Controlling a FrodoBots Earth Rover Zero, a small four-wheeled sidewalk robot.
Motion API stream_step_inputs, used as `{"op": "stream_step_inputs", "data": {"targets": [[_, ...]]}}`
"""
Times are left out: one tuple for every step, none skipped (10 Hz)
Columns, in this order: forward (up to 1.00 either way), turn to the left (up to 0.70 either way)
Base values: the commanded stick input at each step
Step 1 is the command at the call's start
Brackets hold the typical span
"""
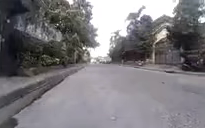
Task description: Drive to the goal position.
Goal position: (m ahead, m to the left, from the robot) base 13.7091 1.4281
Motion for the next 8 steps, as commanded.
{"op": "stream_step_inputs", "data": {"targets": [[1.00, 0.04], [1.00, 0.12], [1.00, 0.12], [1.00, 0.12], [1.00, 0.12], [1.00, 0.12], [1.00, 0.12], [1.00, 0.12]]}}
